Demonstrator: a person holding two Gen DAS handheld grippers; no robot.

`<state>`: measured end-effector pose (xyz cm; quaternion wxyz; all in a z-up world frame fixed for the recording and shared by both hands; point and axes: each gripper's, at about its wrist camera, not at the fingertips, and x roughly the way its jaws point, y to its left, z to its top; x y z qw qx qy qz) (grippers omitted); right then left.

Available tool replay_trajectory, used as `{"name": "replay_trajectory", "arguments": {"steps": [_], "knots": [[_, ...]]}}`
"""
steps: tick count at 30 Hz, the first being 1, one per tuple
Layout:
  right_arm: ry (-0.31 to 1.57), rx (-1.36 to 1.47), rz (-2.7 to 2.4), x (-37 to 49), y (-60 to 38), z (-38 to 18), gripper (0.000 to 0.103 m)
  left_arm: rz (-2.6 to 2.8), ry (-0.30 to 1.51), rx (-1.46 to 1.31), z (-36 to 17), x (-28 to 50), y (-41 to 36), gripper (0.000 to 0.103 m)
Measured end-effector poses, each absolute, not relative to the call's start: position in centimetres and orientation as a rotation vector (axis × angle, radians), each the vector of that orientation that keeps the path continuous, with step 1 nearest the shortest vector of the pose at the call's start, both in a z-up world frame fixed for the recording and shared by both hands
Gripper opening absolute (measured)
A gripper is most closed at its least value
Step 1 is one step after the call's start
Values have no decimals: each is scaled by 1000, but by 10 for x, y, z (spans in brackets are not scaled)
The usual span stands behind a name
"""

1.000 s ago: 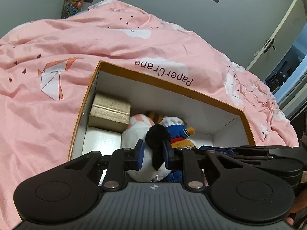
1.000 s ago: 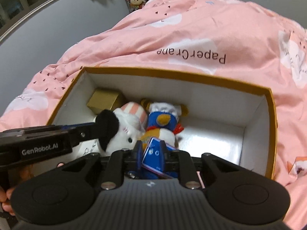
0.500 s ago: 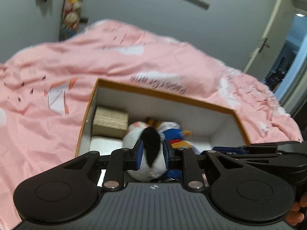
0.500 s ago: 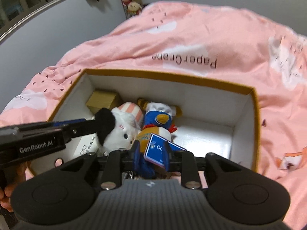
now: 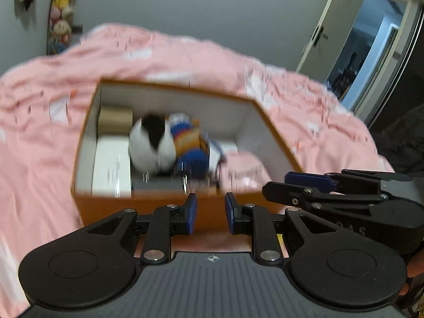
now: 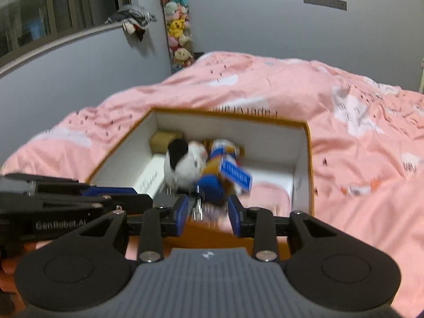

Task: Organize objects
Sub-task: 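Withdraw both grippers from the box toward the items beside it, then grasp the crocheted orange fruit with the left gripper while the right grasps the yellow tape measure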

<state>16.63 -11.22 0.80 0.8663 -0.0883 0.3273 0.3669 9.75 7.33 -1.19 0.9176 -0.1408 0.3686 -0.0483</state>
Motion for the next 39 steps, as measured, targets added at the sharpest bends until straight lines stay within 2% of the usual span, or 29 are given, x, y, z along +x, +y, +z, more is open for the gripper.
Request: {"name": "replay_trajectory", "arguments": {"steps": [6,11,14,16,22,24,29,35,37,39], "knots": [[835,-164,674,163,-132,-30,39,-129,855,-375,-36,87,81,26],[885,-150,609,163,-147,-50,39,-136,920,-415,-55,78,79,28],[899,-114,600,166,-153,-55,39,-141,966,-440,-66,79,76,36],[913,-103,591,169,-155,-59,39,-136,980,-445,-72,81,74,45],[940,-100,578,177,-154,-73,42,-59,996,-414,-85,90,72,51],[956,-102,577,182,-152,-78,46,-66,1007,-412,-90,94,70,52],[978,-120,572,195,-147,-89,47,-77,1026,-388,-98,98,64,54],[969,-178,603,208,-138,-94,52,-86,1039,-408,-104,99,67,53],[974,-205,608,213,-136,-99,58,-88,1041,-415,-105,100,68,52],[987,-219,598,217,-134,-105,60,-90,1042,-419,-106,100,68,51]]}}
